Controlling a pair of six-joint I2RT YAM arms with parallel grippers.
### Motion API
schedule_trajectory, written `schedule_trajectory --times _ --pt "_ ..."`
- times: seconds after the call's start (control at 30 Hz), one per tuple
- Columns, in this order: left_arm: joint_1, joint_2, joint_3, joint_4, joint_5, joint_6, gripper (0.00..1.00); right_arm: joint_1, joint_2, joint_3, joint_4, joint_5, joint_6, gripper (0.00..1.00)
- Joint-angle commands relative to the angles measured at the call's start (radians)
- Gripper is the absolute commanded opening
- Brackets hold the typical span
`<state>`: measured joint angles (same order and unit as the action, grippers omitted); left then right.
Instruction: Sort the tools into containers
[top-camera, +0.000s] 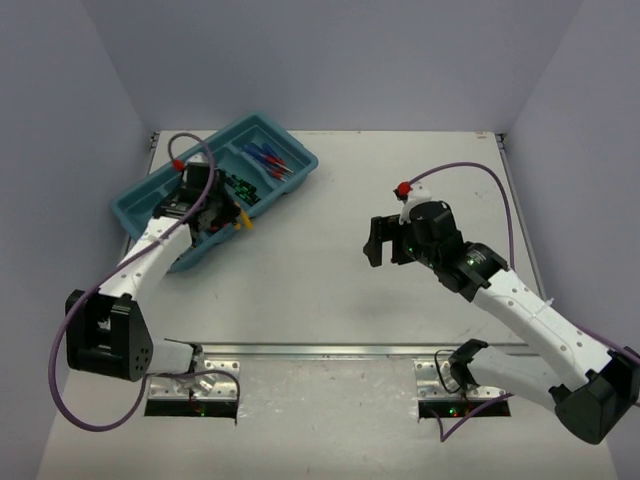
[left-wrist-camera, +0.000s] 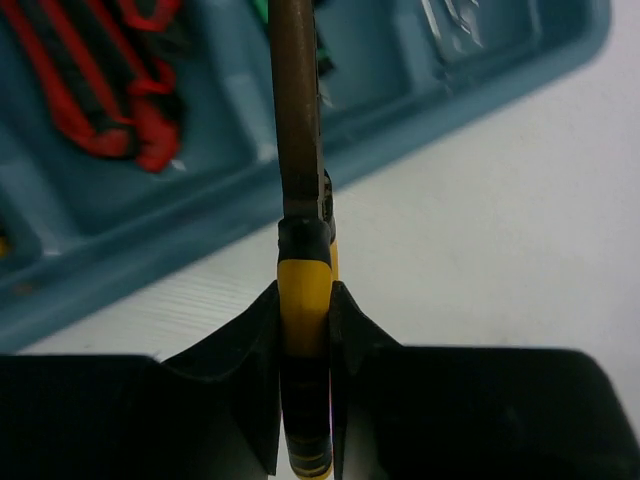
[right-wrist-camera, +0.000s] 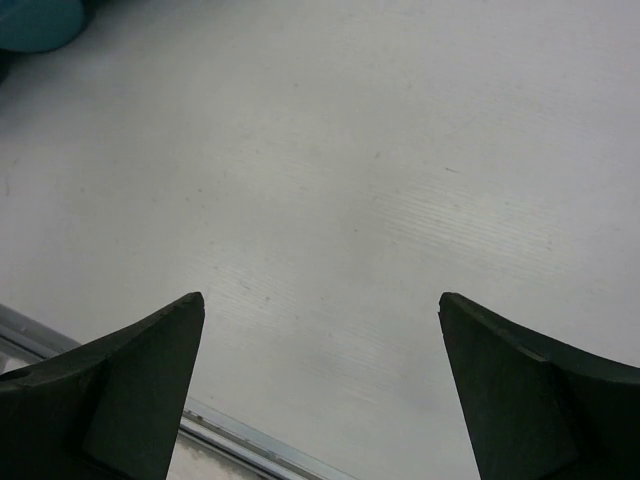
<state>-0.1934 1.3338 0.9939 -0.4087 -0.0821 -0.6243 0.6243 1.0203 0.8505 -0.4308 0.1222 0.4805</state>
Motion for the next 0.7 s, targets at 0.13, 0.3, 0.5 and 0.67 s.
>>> schedule_trajectory --times 0.13,0.3,0.5,0.67 --pt "0.392 0.070 0.163 -0.234 -0.224 0.112 0.00 -0.015 -0.026 0.010 -0.108 0.065 -0.100 0.99" --pt "0.479 0.151 0.205 -0.257 -0.220 0.171 0.00 -0.014 -0.040 -0.026 -0.097 0.040 -0.119 0.99" --pt "0.479 0.162 0.208 -0.251 -0.172 0.178 0.45 -0.014 -0.046 -0.039 -0.089 0.020 -0.132 0.99" --pt "0.465 0.094 0.227 -0.274 -0.142 0.177 0.86 -0.014 -0.064 -0.018 -0.115 0.015 -0.121 0.99"
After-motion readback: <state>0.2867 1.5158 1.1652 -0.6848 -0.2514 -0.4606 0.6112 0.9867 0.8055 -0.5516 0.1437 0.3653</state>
